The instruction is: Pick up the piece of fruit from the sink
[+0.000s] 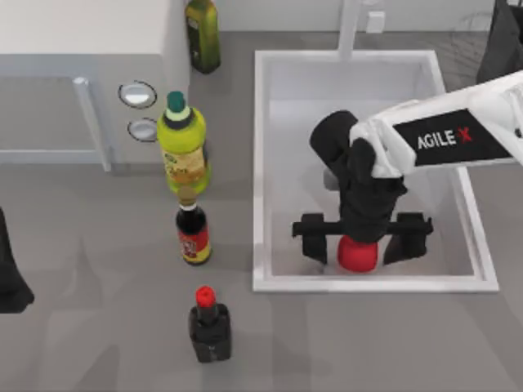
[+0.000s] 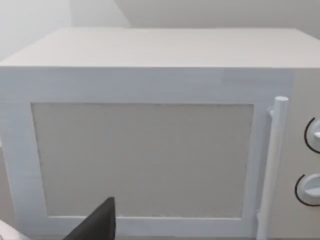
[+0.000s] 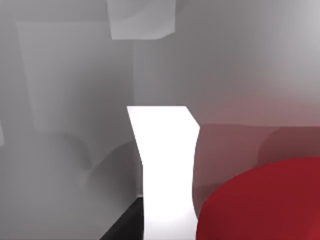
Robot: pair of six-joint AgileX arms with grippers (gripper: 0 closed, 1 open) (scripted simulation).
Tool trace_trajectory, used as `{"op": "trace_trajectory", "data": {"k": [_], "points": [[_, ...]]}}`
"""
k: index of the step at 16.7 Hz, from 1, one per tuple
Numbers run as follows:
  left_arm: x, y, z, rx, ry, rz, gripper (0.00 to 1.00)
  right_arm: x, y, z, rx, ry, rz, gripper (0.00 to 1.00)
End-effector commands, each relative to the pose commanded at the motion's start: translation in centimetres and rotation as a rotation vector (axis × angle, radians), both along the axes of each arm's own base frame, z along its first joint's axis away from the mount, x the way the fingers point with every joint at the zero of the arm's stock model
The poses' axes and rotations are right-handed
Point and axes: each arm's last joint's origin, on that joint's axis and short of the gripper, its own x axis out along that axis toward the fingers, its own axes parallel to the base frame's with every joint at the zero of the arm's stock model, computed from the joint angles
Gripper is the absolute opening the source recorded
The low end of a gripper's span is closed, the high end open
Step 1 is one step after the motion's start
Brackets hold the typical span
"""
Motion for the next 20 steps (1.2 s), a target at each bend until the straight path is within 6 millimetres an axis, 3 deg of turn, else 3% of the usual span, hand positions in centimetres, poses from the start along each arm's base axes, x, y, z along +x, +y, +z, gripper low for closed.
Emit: {"op": "trace_trajectory", "data": {"k": [5,6,13,14,17,20], "points": [[0.0,0.0,0.0,0.0,0.0,0.0,1.0,0.0,0.0,0.0,0.0,0.0,0.0,0.02],[0.0,0.0,0.0,0.0,0.0,0.0,1.0,0.0,0.0,0.0,0.0,0.0,0.0,0.0],[0.0,0.0,0.0,0.0,0.0,0.0,1.0,0.0,0.0,0.0,0.0,0.0,0.0,0.0],[0.0,0.0,0.0,0.0,0.0,0.0,1.0,0.5,0.1,2.8,0.0,-0.049,0.01,0.0],[0.0,0.0,0.0,0.0,0.0,0.0,1.0,1.0,0.4,3.7,0.001,-0.051,0.01,0.0],[0.0,0.0,0.0,0.0,0.0,0.0,1.0,2.2,1.2,7.1,0.005,-0.057,0.011,0.0]]}}
